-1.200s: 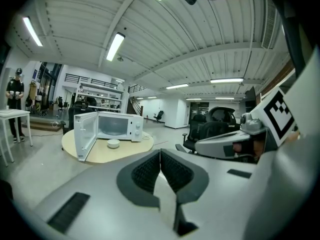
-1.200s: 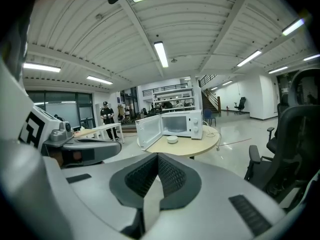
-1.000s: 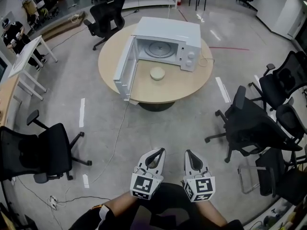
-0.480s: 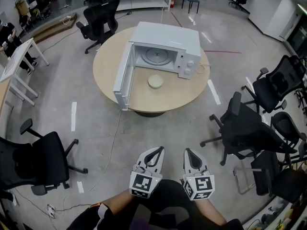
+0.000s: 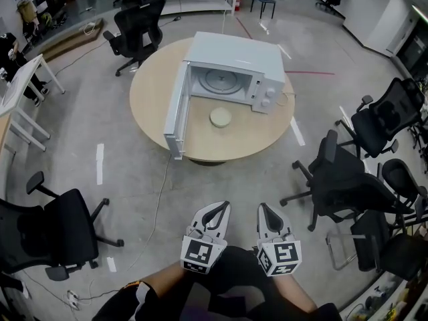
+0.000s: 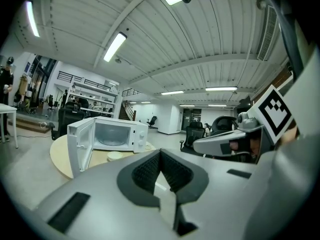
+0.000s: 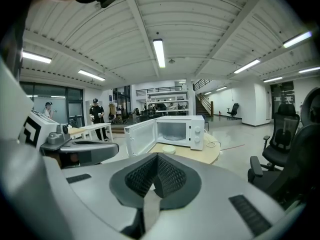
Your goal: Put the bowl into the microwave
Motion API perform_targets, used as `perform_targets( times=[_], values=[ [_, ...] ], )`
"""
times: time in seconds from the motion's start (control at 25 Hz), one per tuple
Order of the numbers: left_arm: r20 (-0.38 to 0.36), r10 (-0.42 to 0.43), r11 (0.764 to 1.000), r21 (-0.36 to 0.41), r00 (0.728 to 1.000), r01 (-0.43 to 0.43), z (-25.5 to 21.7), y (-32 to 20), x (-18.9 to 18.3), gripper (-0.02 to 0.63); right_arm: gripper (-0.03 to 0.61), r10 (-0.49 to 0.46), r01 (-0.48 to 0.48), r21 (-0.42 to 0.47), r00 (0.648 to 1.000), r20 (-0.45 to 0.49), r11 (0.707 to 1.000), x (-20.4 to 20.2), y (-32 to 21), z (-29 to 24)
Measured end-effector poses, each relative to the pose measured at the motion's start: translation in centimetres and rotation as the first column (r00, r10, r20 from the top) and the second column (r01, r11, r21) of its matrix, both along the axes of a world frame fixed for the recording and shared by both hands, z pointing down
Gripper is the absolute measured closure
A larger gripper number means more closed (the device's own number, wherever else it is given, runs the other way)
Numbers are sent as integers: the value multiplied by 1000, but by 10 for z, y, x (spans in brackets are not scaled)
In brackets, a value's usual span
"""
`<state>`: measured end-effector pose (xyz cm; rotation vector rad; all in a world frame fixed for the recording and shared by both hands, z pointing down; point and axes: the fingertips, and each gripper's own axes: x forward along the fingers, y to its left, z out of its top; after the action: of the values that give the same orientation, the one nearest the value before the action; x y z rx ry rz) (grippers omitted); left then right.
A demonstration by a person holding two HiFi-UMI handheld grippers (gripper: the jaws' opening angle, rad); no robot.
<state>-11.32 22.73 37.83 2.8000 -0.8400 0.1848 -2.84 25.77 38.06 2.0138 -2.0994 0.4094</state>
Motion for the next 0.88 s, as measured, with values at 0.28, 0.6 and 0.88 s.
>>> perform_targets(
  times=[0.28,0.6,0.88],
  values=[
    [-20,-21,1000,8,1000,21,-4,-13,-13,566,563,-13,13,7,1000,-13,1000,-12,-13,-4],
    [-13,-64,998,-2,998,64,4,-28,-18,566,563,-57,57,-4,998,-8,998,-17,-32,2],
    [2,-123,992,6,992,123,1,-51,-12,566,563,-110,110,9,994,10,994,-8,-62,1]
  ],
)
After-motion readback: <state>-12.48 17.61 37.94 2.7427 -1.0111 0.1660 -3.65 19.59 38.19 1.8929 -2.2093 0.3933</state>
